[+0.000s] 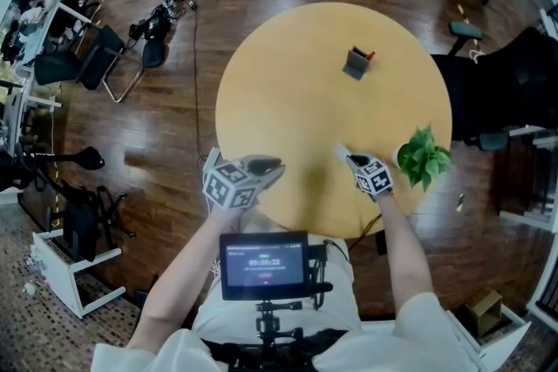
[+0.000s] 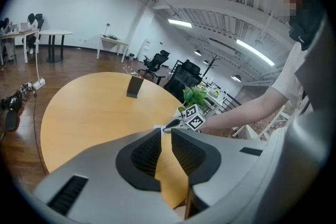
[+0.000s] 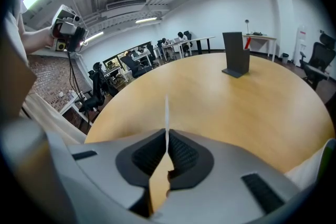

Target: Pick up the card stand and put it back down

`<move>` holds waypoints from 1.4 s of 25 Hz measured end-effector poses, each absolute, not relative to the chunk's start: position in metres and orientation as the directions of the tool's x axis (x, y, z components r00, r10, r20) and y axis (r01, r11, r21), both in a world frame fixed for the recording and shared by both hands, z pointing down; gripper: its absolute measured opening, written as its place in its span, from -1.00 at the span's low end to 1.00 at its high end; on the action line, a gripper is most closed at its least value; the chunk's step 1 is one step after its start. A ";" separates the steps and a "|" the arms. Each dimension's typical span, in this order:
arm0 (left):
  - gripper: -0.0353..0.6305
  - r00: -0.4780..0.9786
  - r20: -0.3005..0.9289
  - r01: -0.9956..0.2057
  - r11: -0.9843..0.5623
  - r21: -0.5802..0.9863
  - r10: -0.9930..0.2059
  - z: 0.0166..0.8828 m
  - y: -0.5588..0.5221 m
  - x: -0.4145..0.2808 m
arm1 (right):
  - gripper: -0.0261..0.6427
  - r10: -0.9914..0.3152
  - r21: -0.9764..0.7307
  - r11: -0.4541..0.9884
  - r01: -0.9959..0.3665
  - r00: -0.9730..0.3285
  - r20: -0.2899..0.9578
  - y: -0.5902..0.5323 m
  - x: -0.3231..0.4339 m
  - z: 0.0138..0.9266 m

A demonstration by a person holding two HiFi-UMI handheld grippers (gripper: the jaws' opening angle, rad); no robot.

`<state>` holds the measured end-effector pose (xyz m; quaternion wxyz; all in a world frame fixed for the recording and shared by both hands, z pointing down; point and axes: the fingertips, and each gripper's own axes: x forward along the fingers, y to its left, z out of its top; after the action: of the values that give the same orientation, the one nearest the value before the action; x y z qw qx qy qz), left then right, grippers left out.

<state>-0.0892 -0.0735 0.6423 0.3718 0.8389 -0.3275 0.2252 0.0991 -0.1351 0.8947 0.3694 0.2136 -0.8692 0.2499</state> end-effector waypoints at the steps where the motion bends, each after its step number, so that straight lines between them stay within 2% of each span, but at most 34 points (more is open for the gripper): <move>1: -0.71 0.683 0.621 -0.718 -0.506 0.477 -0.384 0.642 -0.072 -0.089 | -0.83 -0.184 -0.277 0.785 -0.555 -0.636 0.750 -0.136 0.100 0.896; 15: -0.71 0.663 0.636 -0.739 -0.482 0.471 -0.395 0.644 -0.060 -0.092 | -0.79 -0.206 -0.245 0.786 -0.568 -0.613 0.763 -0.140 0.105 0.902; 16: -0.71 0.661 0.637 -0.741 -0.481 0.469 -0.396 0.644 -0.061 -0.090 | -0.76 -0.211 -0.246 0.778 -0.579 -0.608 0.765 -0.142 0.106 0.903; 18: -0.71 0.653 0.637 -0.749 -0.474 0.463 -0.410 0.644 -0.063 -0.087 | -0.49 -0.224 -0.253 0.756 -0.603 -0.603 0.766 -0.145 0.111 0.902; 19: -0.71 0.649 0.634 -0.754 -0.469 0.460 -0.421 0.643 -0.066 -0.086 | -0.44 -0.237 -0.257 0.745 -0.615 -0.605 0.761 -0.147 0.113 0.899; 24: -0.71 0.643 0.604 -0.763 -0.458 0.456 -0.471 0.636 -0.078 -0.074 | -0.31 -0.340 -0.306 0.645 -0.701 -0.621 0.706 -0.154 0.132 0.875; 29: -0.71 0.675 0.549 -0.738 -0.476 0.479 -0.493 0.630 -0.087 -0.053 | -0.29 -0.491 -0.341 0.535 -0.773 -0.613 0.620 -0.160 0.156 0.838; 35: -0.71 0.701 0.473 -0.713 -0.510 0.481 -0.534 0.616 -0.097 -0.030 | -0.33 -0.575 -0.371 0.555 -0.744 -0.666 0.475 -0.147 0.156 0.760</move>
<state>-0.0297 -0.0975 0.6155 0.3367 0.8585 -0.3631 0.1333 0.1561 -0.1469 0.7596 0.1510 0.3797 -0.8688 0.2798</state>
